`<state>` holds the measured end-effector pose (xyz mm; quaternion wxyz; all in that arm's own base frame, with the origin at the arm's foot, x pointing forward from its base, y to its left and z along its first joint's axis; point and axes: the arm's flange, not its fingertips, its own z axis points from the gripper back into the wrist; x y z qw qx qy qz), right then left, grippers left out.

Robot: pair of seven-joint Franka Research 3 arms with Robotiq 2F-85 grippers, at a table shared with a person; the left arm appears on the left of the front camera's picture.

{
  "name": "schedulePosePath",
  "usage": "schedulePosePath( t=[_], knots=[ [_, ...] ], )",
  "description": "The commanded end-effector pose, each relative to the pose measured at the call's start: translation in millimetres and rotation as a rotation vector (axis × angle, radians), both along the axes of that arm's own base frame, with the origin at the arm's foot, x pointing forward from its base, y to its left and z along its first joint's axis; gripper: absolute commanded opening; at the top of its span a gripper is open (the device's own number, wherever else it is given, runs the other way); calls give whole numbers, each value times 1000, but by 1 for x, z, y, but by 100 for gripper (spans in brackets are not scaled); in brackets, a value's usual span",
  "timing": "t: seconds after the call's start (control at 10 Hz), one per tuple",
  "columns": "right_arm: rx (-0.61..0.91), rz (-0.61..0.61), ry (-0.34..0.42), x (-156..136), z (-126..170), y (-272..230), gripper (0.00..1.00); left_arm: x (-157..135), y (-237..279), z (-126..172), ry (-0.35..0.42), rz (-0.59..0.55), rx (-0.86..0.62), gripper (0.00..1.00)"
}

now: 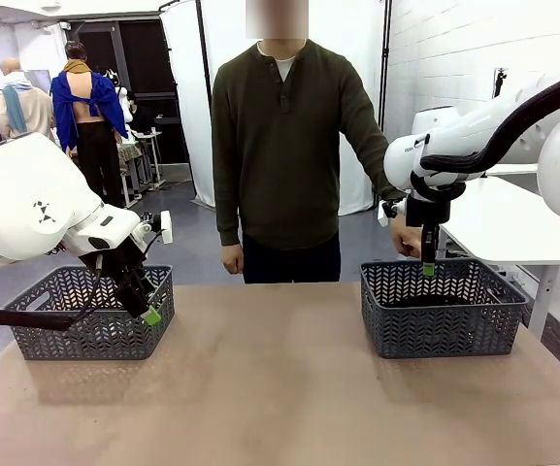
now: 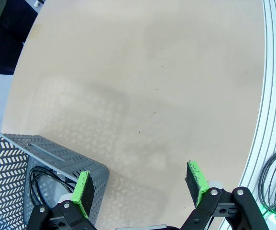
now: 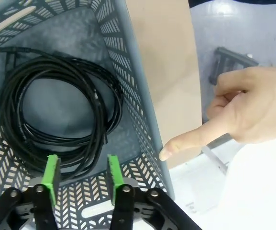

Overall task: Organize the cables according to human instructions.
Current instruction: Pick up a bundle of cables and place it in the basket indicated by the human.

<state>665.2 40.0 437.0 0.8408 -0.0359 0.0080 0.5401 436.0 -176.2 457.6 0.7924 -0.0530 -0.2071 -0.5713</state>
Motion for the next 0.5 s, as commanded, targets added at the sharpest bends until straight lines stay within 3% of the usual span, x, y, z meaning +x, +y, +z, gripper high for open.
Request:
schedulePosePath(
  t=[0.0,0.4],
  knots=[
    [56,0,7,5,8,1,100,0,-1,2,-3,1,3,100],
    [50,-13,44,1,19,3,100,0,-1,2,-3,1,3,100]
  ],
)
